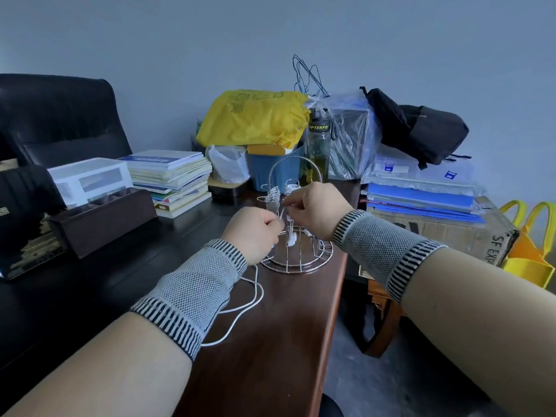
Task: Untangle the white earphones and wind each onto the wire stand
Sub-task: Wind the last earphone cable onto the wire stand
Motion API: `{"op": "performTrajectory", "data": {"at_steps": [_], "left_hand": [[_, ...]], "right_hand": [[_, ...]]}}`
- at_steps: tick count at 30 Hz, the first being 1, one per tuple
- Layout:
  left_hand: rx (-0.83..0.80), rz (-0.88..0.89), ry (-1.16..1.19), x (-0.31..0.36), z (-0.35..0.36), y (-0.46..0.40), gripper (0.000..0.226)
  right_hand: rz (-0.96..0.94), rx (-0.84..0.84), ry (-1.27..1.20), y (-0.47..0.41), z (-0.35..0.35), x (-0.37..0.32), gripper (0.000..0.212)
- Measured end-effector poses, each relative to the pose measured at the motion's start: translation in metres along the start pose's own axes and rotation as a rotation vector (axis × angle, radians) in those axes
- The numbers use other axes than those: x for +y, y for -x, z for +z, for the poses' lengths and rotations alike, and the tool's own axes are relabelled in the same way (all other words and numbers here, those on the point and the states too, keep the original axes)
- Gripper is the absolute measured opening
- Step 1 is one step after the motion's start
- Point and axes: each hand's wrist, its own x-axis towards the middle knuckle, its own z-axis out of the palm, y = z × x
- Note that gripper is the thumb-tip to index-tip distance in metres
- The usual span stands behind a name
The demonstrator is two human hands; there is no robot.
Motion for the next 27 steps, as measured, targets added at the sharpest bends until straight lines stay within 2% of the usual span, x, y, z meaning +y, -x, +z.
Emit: {"op": "performTrajectory", "data": {"at_steps": [5,8,11,14,17,20,24,27], "left_hand": [[-0.046,-0.006,0.004,-0.005,0.007,0.001,0.031],[-0.086,0.029,-0.060,-0.004,0.009,0.007,0.026],[-0.092,0.083,-0.144,-0.004,0.012,0.013,0.029],[-0.095,0.141,-0.224,0.001,0.013,0.017,0.029],[-0.113,0.178,-0.319,0.008,0.013,0.024,0.033],[-0.159,0.172,-0.320,0.009,0.006,0.034,0.030],[-0.138,0.130,-0.373,-0.001,-0.022,0.041,0.036],[-0.129,0.062,-0.366,-0.011,-0.050,0.046,0.027]], "right_hand": [[0.089,0.014,0.068,-0.013,0.004,0.017,0.029],[0.162,0.080,-0.049,-0.006,0.006,0.025,0.033],[0.129,0.178,-0.173,0.019,0.009,0.021,0.046],[-0.002,0.111,-0.203,0.053,0.018,0.008,0.051],[-0.060,0.089,-0.163,0.071,0.036,0.007,0.037],[0.016,0.109,-0.088,0.076,0.040,0.010,0.020],[0.075,0.113,-0.026,0.084,0.035,0.015,0.022],[0.125,0.049,0.022,0.090,0.031,0.018,0.024]]}}
